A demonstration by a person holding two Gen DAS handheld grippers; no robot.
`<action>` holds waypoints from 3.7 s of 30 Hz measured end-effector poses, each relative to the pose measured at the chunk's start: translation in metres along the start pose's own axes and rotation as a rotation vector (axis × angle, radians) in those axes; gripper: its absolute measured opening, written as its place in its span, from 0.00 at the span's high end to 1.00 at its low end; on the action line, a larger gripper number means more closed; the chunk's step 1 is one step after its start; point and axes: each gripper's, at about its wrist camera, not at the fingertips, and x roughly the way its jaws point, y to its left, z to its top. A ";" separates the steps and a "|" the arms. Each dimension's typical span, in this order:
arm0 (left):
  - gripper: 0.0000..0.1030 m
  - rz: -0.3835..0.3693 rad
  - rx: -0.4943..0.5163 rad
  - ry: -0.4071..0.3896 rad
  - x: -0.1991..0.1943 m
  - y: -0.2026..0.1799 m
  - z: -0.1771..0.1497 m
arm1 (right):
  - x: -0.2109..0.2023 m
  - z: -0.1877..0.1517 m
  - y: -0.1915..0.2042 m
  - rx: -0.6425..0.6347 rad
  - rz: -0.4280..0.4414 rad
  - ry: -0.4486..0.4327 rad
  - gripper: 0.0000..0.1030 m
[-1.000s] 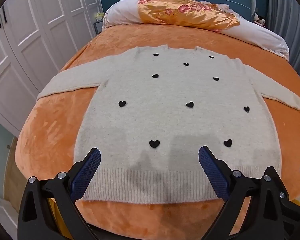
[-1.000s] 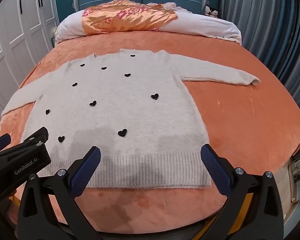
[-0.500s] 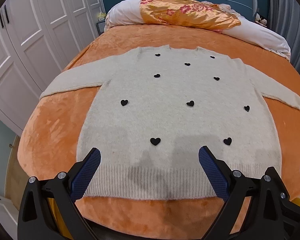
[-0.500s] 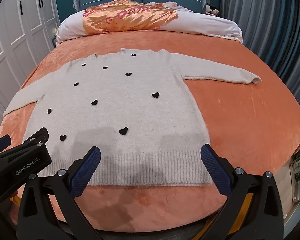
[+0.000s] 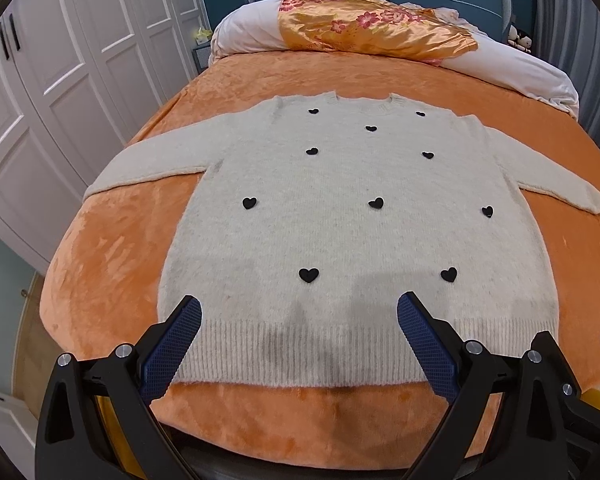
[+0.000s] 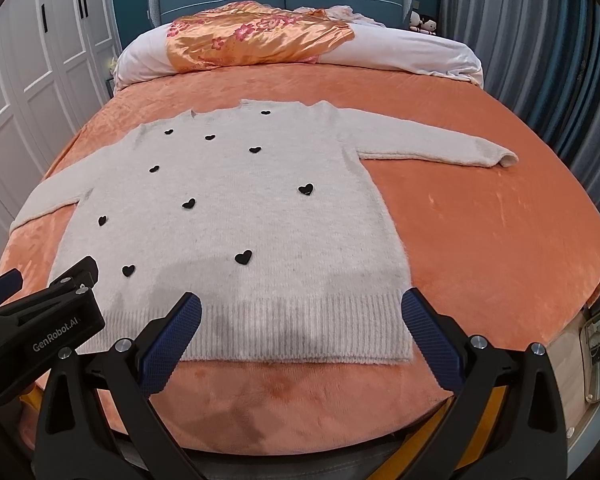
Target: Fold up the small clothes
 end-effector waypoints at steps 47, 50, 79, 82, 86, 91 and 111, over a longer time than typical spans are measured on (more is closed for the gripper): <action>0.07 0.003 0.007 0.029 0.008 0.000 0.007 | 0.013 0.004 -0.002 0.005 0.005 0.030 0.05; 0.07 0.009 0.014 0.033 0.011 -0.004 0.008 | 0.016 0.005 -0.002 0.010 0.006 0.036 0.05; 0.06 0.006 -0.067 0.079 0.089 -0.005 0.059 | 0.199 0.175 -0.296 0.299 -0.252 0.015 0.05; 0.06 0.010 -0.058 0.076 0.094 -0.012 0.060 | 0.220 0.182 -0.320 0.323 -0.235 0.021 0.05; 0.06 0.025 -0.027 0.083 0.101 -0.025 0.059 | 0.247 0.187 -0.340 0.365 -0.200 0.035 0.06; 0.06 0.039 0.011 0.098 0.109 -0.036 0.054 | 0.269 0.190 -0.353 0.387 -0.168 0.046 0.16; 0.06 0.078 0.018 0.108 0.120 -0.024 0.050 | 0.306 0.196 -0.361 0.437 -0.129 0.085 0.37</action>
